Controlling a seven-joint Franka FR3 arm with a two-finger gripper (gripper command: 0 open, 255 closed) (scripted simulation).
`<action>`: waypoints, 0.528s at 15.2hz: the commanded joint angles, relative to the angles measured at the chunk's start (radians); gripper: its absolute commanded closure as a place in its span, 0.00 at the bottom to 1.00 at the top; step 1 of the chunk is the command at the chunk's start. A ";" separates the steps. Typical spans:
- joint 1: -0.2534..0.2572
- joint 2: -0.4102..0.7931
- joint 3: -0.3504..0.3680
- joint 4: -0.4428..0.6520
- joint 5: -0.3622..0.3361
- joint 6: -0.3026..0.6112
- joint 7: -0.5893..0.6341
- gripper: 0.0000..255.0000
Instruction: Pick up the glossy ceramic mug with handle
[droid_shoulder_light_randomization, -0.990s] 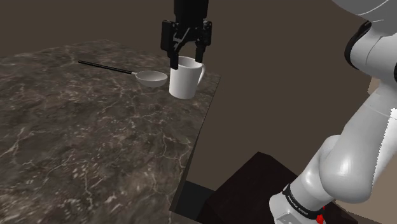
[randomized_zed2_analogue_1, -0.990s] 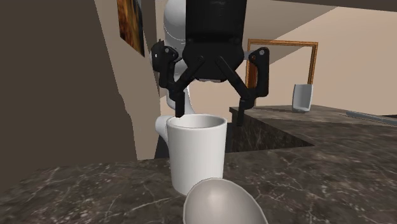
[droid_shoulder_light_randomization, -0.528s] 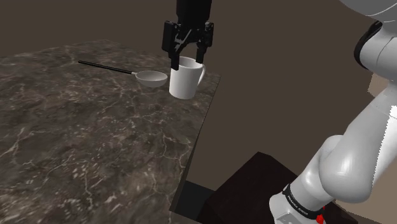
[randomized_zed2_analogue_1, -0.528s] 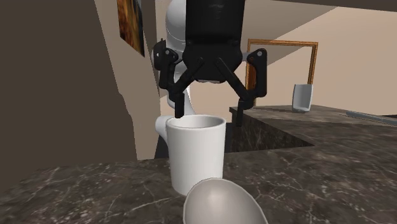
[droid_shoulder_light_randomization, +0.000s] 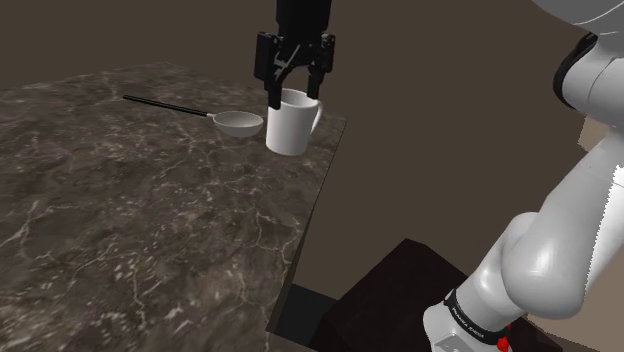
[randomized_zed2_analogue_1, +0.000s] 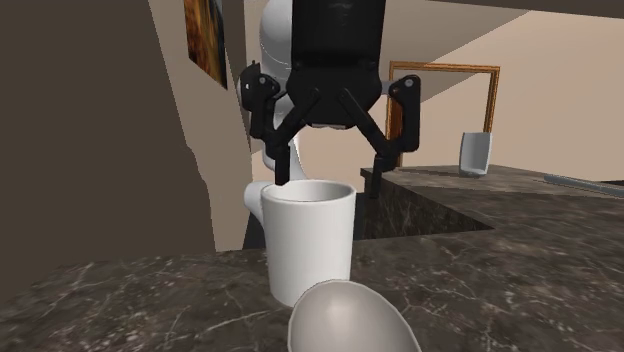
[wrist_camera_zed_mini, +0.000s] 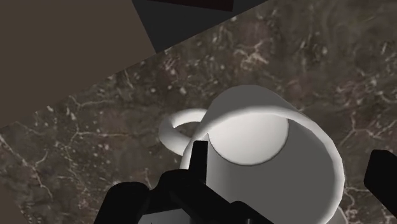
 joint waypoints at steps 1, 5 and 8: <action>0.005 0.032 0.004 0.022 -0.002 -0.028 0.006 1.00; 0.014 0.063 0.009 0.115 -0.016 -0.093 0.014 1.00; 0.025 0.092 0.014 0.193 -0.030 -0.146 0.022 1.00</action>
